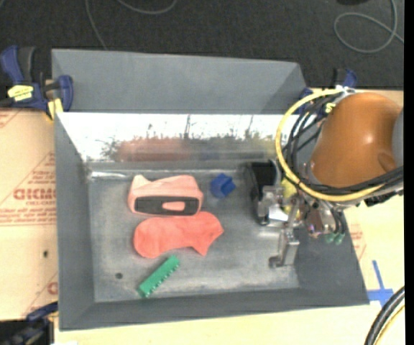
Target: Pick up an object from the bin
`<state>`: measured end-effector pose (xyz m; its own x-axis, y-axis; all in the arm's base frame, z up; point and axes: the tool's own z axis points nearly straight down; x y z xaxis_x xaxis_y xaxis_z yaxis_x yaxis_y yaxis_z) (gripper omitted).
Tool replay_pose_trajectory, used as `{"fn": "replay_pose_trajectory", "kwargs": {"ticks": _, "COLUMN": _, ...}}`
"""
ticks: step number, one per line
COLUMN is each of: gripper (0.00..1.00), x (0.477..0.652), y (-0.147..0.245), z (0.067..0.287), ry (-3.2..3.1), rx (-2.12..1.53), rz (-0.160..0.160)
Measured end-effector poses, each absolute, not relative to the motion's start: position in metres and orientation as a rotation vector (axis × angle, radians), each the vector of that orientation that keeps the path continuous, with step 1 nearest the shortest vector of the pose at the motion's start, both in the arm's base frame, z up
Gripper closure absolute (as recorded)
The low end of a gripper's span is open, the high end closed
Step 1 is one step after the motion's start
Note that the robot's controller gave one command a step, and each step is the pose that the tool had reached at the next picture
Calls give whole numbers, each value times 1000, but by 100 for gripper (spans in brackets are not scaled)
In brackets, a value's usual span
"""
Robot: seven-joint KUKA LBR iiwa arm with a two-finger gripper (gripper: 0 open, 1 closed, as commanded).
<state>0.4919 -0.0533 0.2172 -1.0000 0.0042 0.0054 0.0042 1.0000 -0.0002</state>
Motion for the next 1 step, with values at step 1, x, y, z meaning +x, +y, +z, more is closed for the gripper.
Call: {"fn": "replay_pose_trajectory", "kwargs": {"ticks": 1, "gripper": 0, "x": 493, "y": -53, "z": 222, "ry": -3145, "rx": -3, "rz": 2}}
